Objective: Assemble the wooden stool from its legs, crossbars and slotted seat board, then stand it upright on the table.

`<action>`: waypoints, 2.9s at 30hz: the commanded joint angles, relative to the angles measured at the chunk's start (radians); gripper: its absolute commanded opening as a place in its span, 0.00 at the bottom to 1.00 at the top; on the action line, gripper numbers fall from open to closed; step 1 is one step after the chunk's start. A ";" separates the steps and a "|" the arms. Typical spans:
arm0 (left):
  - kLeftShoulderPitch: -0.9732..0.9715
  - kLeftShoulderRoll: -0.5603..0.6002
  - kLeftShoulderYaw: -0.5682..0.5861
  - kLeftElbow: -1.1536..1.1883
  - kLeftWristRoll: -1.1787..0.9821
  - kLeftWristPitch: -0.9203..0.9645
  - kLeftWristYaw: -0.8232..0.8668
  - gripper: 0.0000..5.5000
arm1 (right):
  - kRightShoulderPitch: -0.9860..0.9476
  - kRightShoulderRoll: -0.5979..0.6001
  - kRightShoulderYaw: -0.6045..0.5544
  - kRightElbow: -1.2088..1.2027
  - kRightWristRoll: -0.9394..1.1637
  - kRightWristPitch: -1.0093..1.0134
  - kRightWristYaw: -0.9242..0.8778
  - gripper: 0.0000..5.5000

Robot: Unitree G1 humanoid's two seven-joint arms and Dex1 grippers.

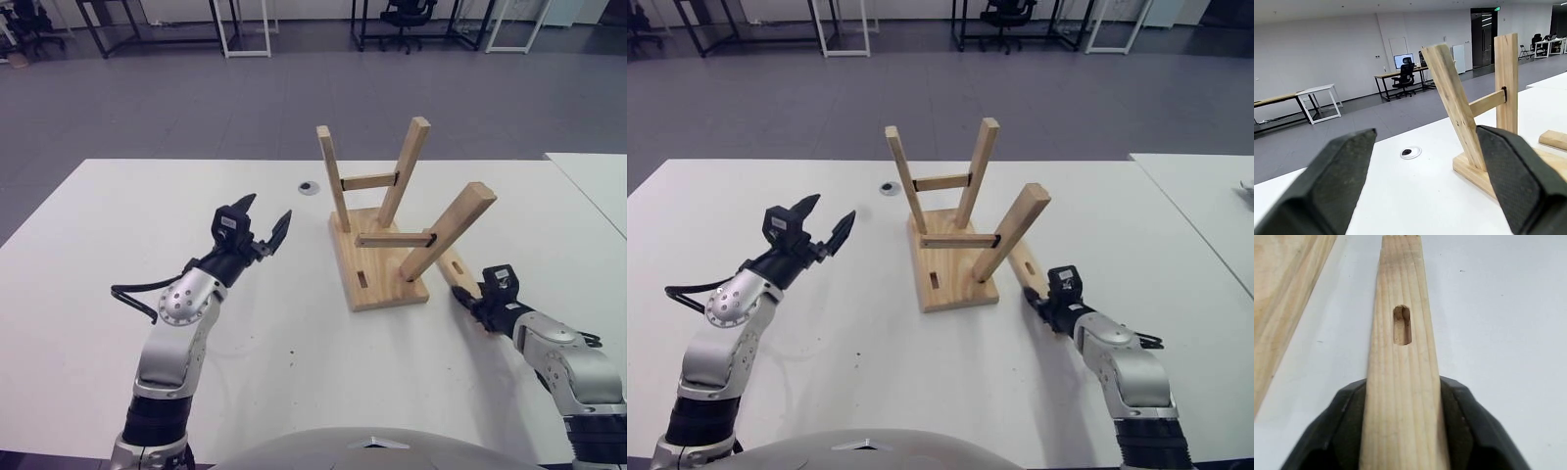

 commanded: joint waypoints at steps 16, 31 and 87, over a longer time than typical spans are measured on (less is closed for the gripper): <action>-0.942 -0.177 0.293 0.353 -0.748 0.337 -0.017 0.68 | -0.907 -0.037 0.165 0.052 -0.248 -0.711 0.210 0.38; -0.874 -0.168 0.247 0.279 -0.789 0.331 0.025 0.34 | -0.838 -0.004 0.198 -0.096 -0.171 -0.551 0.341 0.38; -0.110 -0.166 0.204 0.104 -0.674 0.317 0.521 0.19 | -0.096 0.107 0.316 0.255 -0.421 -0.667 0.239 0.77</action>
